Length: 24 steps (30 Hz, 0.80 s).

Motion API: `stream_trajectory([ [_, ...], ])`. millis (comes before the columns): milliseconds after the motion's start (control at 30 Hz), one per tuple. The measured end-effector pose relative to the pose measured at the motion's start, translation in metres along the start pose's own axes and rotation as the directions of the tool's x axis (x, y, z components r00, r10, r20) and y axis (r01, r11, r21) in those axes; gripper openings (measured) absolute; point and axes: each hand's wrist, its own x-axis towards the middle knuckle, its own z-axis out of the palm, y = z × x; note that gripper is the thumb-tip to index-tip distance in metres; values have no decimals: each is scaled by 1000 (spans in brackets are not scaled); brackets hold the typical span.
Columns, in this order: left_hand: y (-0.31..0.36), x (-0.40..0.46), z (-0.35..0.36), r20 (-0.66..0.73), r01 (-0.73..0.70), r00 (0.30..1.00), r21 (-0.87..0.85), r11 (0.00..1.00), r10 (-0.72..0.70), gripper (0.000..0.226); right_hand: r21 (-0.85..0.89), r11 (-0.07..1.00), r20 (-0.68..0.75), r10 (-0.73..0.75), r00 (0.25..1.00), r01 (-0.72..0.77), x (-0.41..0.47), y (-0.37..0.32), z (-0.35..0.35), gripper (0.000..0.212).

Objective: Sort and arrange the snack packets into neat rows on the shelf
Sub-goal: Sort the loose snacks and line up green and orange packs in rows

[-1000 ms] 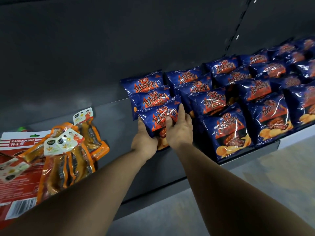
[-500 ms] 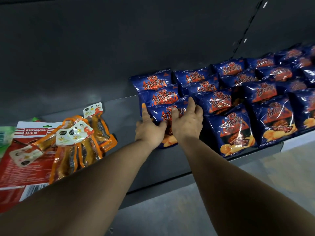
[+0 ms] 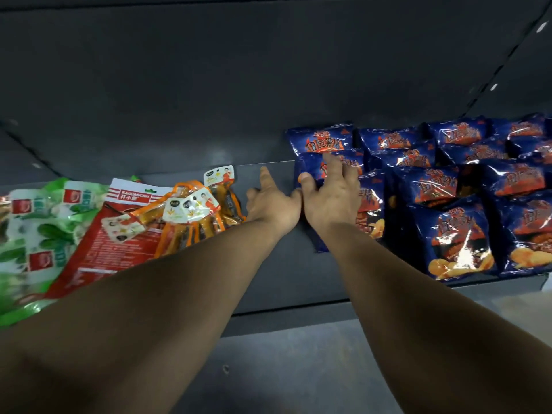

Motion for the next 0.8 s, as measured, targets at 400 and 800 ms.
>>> stream_trajectory([
  [400, -88, -14, -116, -175, 141, 973, -65, 988, -150, 80, 27, 983, 206, -183, 961, 182, -63, -101, 79, 53],
  [800, -206, -20, -252, -310, 253, 910, -117, 960, -277, 80, 92, 946, 367, -322, 873, 310, -147, -211, 180, 52],
])
